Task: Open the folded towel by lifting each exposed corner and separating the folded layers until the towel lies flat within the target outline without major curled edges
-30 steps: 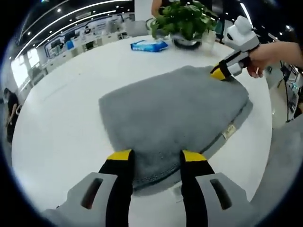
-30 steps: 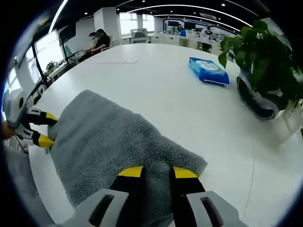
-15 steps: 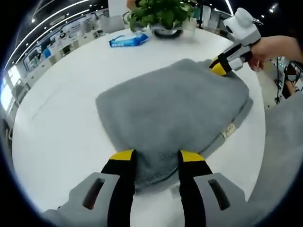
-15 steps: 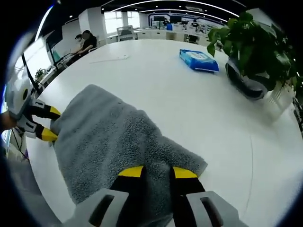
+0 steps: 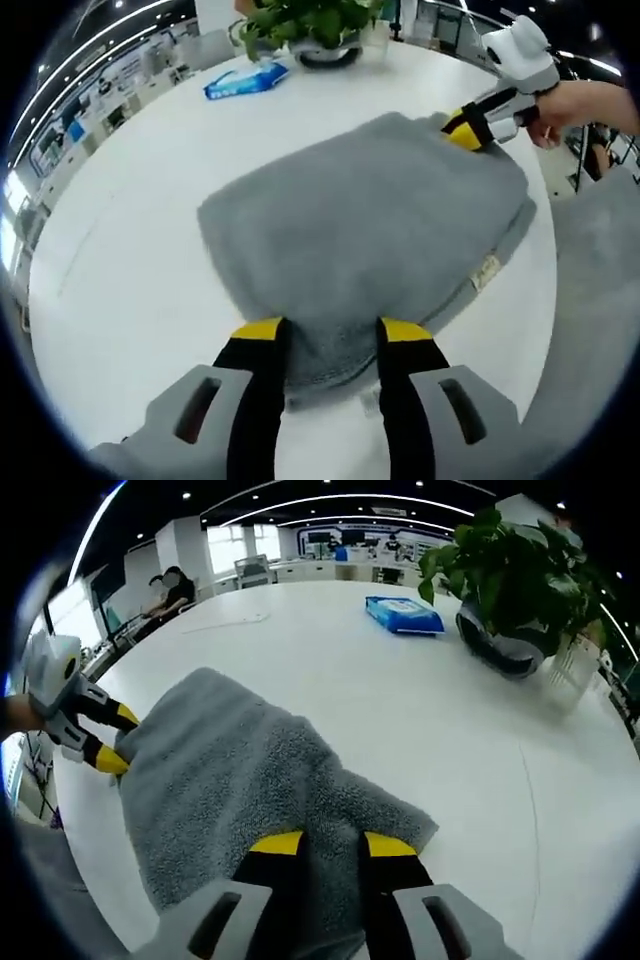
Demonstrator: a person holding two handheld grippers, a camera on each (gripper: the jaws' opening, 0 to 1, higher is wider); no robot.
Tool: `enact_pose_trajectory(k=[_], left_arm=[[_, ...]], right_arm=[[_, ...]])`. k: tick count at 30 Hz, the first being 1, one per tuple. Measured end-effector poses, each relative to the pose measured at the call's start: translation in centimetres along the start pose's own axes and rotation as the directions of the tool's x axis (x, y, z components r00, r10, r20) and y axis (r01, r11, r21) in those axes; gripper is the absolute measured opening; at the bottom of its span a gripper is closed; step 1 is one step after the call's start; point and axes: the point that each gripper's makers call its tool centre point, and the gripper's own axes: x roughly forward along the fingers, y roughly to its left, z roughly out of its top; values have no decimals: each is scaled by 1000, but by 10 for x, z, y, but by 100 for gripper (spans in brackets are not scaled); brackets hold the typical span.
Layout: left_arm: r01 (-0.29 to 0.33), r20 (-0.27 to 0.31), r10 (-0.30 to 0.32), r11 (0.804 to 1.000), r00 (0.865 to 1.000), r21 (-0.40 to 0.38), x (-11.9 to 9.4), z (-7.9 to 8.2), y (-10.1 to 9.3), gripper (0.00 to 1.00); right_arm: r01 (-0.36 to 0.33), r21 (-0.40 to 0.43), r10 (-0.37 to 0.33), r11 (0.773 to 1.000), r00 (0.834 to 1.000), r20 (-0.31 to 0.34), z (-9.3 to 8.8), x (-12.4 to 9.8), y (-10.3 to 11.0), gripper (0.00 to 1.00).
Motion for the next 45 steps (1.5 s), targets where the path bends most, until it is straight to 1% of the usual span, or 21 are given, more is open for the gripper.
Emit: enact_pose_trajectory(k=[4, 8, 10, 13, 20, 26, 28, 33, 39, 42, 45], left_arm=[[7, -41, -6, 999, 999, 35, 1, 1, 0, 34], [33, -78, -28, 997, 997, 68, 1, 2, 2, 35], [51, -80, -44, 994, 996, 95, 3, 3, 4, 35], [62, -88, -52, 991, 995, 115, 3, 4, 6, 35], [76, -78, -66, 988, 995, 138, 6, 9, 14, 35], [97, -93, -82, 981, 992, 168, 8, 12, 20, 35], [112, -115, -91, 975, 989, 193, 10, 14, 21, 35], [139, -134, -109, 962, 985, 234, 13, 19, 27, 36], [176, -122, -147, 946, 982, 273, 17, 24, 34, 36], [187, -119, -159, 941, 980, 283, 19, 27, 36, 36], [206, -116, -179, 931, 977, 302, 21, 29, 39, 36]], right_arm=[[-7, 42, 6, 999, 1000, 25, -3, -3, 0, 18], [-10, 50, 9, 999, 1000, 9, -9, -8, 5, 18], [-10, 49, 10, 999, 1000, 5, -12, -11, 7, 18], [-6, 46, 6, 999, 1000, 8, -15, -13, 9, 18], [-6, 54, 6, 999, 1000, 10, -20, -16, 12, 18], [-10, 61, 10, 998, 1000, 7, -24, -20, 17, 18], [-10, 69, 10, 998, 1000, 10, -25, -21, 18, 18], [-21, 76, 20, 997, 1000, 10, -29, -24, 22, 18], [-24, 70, 23, 997, 1000, 13, -32, -26, 28, 18], [-22, 65, 21, 998, 1000, 16, -33, -26, 30, 19], [-31, 69, 30, 997, 999, 17, -34, -27, 31, 19]])
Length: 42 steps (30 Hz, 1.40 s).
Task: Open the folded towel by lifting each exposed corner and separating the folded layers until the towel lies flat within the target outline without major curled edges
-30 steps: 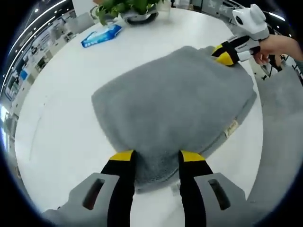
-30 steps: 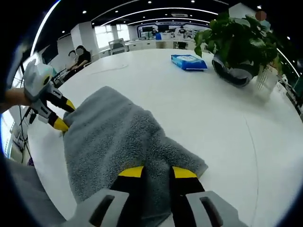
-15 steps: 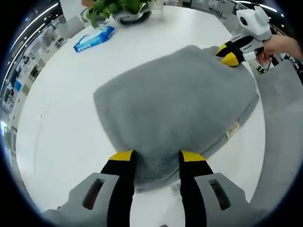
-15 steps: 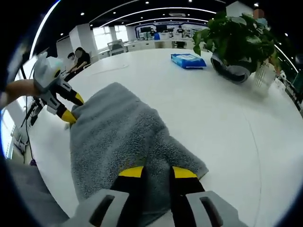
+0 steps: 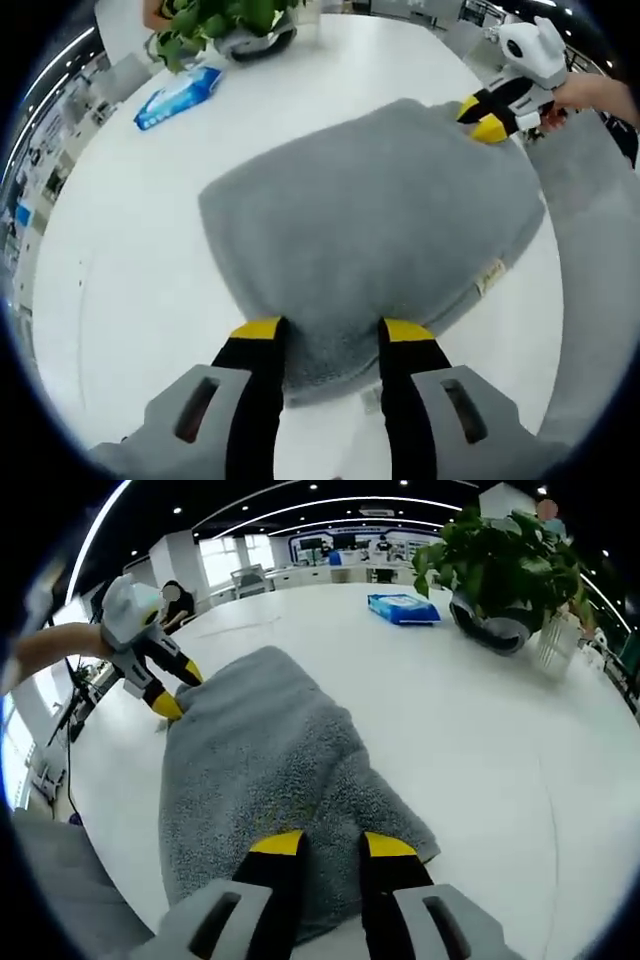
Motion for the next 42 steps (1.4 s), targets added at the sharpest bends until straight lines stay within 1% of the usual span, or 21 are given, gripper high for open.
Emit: enact_pose_trajectory(k=[3, 5, 10, 17, 22, 29, 37, 42], left_arm=[[15, 0, -15, 1000, 1000, 15, 1, 2, 4, 36], [27, -13, -26, 999, 1000, 34, 2, 3, 4, 36], [48, -44, -45, 996, 998, 73, 5, 7, 12, 36], [79, -74, -70, 988, 995, 129, 9, 12, 23, 36], [101, -108, -83, 980, 991, 172, 12, 17, 30, 36], [116, -114, -95, 974, 989, 196, 15, 22, 39, 37], [130, -90, -113, 970, 989, 206, 16, 25, 43, 37], [143, -103, -122, 963, 987, 229, 17, 27, 43, 37]], right_arm=[[-1, 5, 1, 1000, 1000, 12, -1, -1, 1, 19], [4, 13, -4, 1000, 1000, 26, -1, -1, 2, 19], [2, 30, -3, 1000, 999, 44, -4, -2, 7, 19], [-6, 41, 4, 999, 998, 58, -7, -4, 15, 19], [-15, 44, 12, 999, 997, 72, -9, -6, 20, 19], [-26, 62, 21, 998, 996, 84, -9, -6, 23, 19], [-38, 63, 31, 997, 994, 100, -12, -8, 30, 19], [-50, 64, 43, 997, 994, 102, -14, -9, 35, 19]])
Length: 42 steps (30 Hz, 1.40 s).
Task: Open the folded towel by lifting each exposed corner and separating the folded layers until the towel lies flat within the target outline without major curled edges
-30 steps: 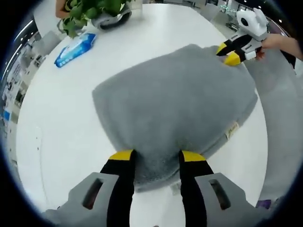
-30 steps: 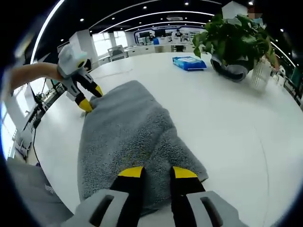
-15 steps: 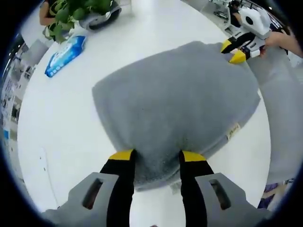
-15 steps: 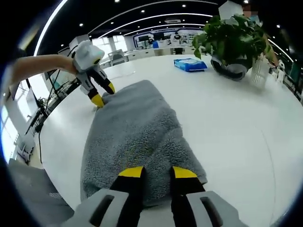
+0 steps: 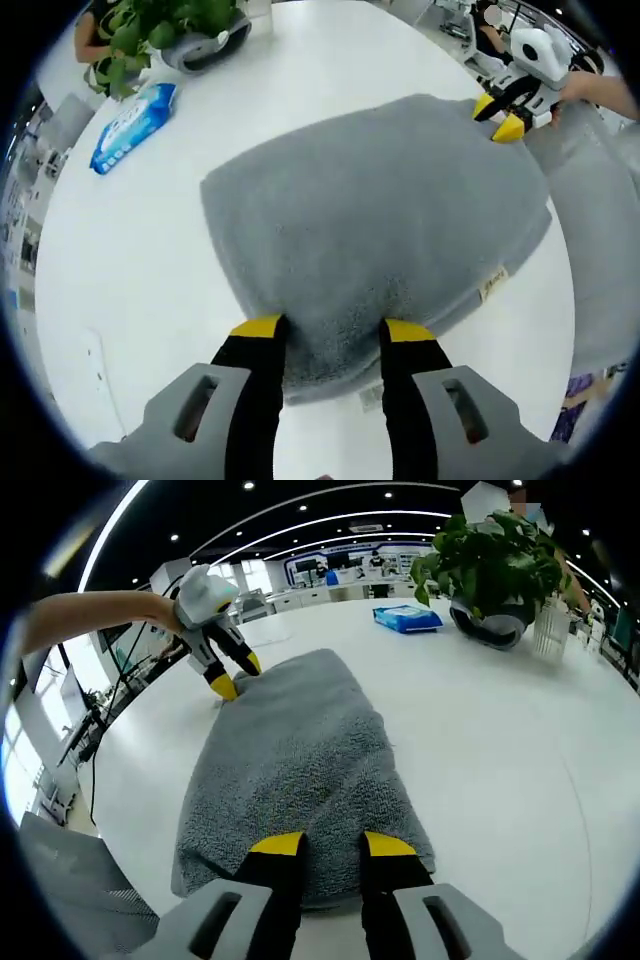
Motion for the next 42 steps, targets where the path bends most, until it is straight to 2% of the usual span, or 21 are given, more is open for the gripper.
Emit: enact_pose_trajectory(k=[14, 18, 19, 21, 23, 24, 25, 27, 28, 29, 32, 35, 36, 38, 40, 42], left_arm=[[31, -47, -28, 998, 998, 61, 0, 8, 4, 36], [21, -66, -17, 998, 998, 62, -1, 9, 3, 36], [11, -71, -7, 998, 997, 58, -1, 8, 2, 36], [-12, -74, 16, 999, 997, 47, -3, 7, 2, 35], [-59, -49, 61, 997, 997, 49, -5, 7, 1, 35], [-79, -33, 80, 996, 996, 35, -7, 6, 1, 34], [-100, -15, 100, 995, 995, 13, -8, 6, 1, 34], [-137, 31, 137, 990, 990, -18, -11, 5, 0, 33], [-160, 57, 161, 987, 985, -25, -12, 4, 1, 33], [-177, 71, 179, 984, 981, -29, -13, 3, 1, 33], [-213, 92, 220, 974, 971, -72, -17, 0, -1, 31], [-253, 114, 262, 964, 958, -83, -23, 1, -3, 28], [-254, 122, 265, 962, 956, -100, -24, 2, -4, 26], [-281, 153, 307, 945, 939, -165, -31, 6, -5, 23], [-296, 236, 343, 931, 909, -215, -43, 18, -9, 23], [-279, 291, 358, 919, 887, -280, -53, 26, -18, 23]], right_arm=[[-28, -7, 28, 1000, 1000, -8, -7, -1, 19, 19], [-30, -41, 31, 999, 999, 8, -8, -2, 22, 19], [-33, -51, 33, 998, 999, -11, -6, -1, 22, 19], [-35, -27, 34, 999, 999, -25, -3, 0, 20, 19], [-48, 111, 53, 993, 998, -42, 0, -2, 20, 19], [-52, 140, 57, 989, 998, -34, 2, -2, 19, 19], [-56, 159, 61, 986, 998, -26, 3, -3, 17, 19], [-56, 146, 55, 988, 998, 13, 11, -7, 16, 19], [-60, 110, 54, 992, 997, 58, 20, -8, 17, 19], [-64, 81, 58, 995, 995, 75, 24, -8, 20, 20], [-76, -25, 78, 997, 993, 90, 30, -10, 32, 22], [-103, -137, 119, 985, 986, 113, 38, -12, 49, 22], [-106, -151, 125, 983, 985, 120, 40, -13, 52, 21], [-121, -158, 143, 980, 980, 136, 43, -14, 58, 21], [-133, -158, 155, 978, 979, 135, 44, -15, 62, 21], [-144, -162, 166, 976, 977, 131, 43, -14, 64, 22]])
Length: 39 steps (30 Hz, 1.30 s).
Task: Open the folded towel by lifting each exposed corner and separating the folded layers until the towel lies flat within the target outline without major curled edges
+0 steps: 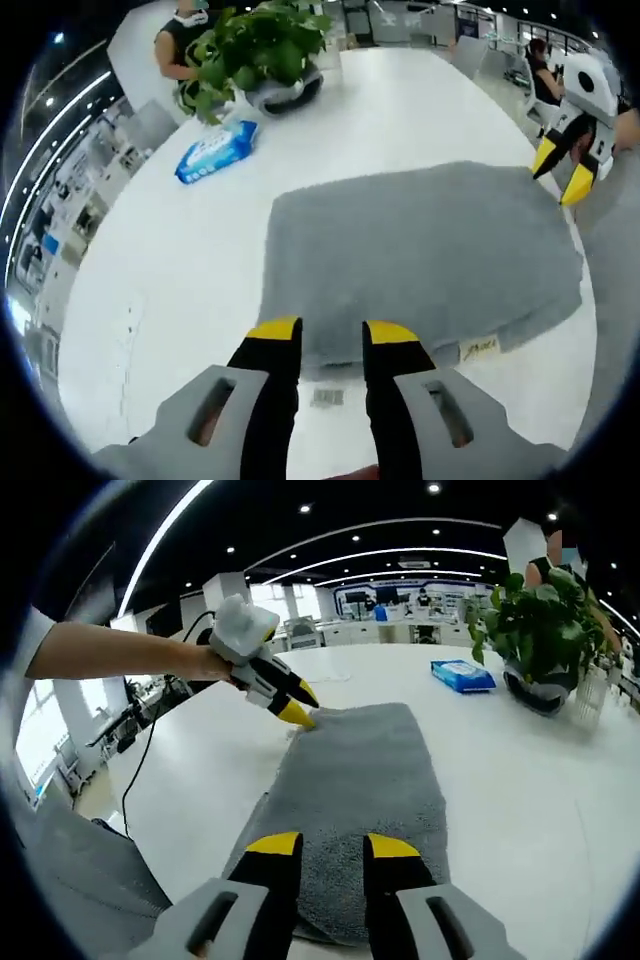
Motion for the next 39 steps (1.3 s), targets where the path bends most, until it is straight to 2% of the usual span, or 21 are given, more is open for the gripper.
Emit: enact_pose_trajectory(k=[3, 5, 8, 10, 14, 18, 21, 23, 24, 25, 27, 31, 34, 39], left_arm=[[-14, 89, 21, 998, 996, -68, -16, 10, -15, 23], [-15, 120, 26, 996, 992, -88, -24, 12, -26, 23], [-39, 155, 56, 993, 986, -110, -35, 12, -41, 23], [-28, 165, 51, 990, 985, -140, -40, 8, -55, 23], [-45, 174, 72, 988, 982, -151, -48, -2, -66, 23], [-41, 243, 104, 967, 965, -250, -57, 1, -86, 23], [-40, 258, 110, 964, 960, -262, -58, -2, -99, 23], [-40, 283, 139, 944, 949, -328, -61, 0, -109, 23], [-56, 287, 170, 928, 943, -368, -62, -1, -113, 23], [-74, 292, 194, 923, 937, -378, -63, -1, -114, 22], [-93, 297, 207, 930, 932, -356, -64, -2, -124, 21], [-136, 280, 235, 933, 931, -333, -58, -10, -133, 21], [-113, 271, 215, 931, 938, -346, -54, -17, -139, 21], [-106, 262, 222, 913, 939, -395, -47, -29, -143, 21]], right_arm=[[-14, -18, 14, 1000, 1000, -6, 0, 1, 4, 22], [-31, -17, 31, 999, 1000, -5, 1, 0, 7, 22], [-56, -23, 57, 998, 998, 13, 6, -1, 15, 22], [-77, -32, 77, 997, 997, 8, 5, -1, 20, 22], [-112, -47, 113, 993, 993, 14, 6, -4, 31, 22], [-156, -69, 157, 985, 988, 4, 4, -6, 44, 22], [-188, -108, 185, 976, 982, -38, -4, -5, 54, 22], [-196, -132, 190, 972, 980, -63, -9, -4, 57, 21], [-203, -149, 193, 968, 978, -78, -12, -4, 59, 21], [-205, -156, 193, 966, 977, -87, -14, -3, 60, 21], [-210, -160, 192, 965, 974, -118, -21, -2, 60, 22], [-226, -181, 198, 957, 967, -159, -30, 0, 64, 26], [-241, -198, 205, 950, 961, -184, -36, 0, 67, 29], [-255, -224, 204, 941, 952, -228, -46, 1, 70, 29]])
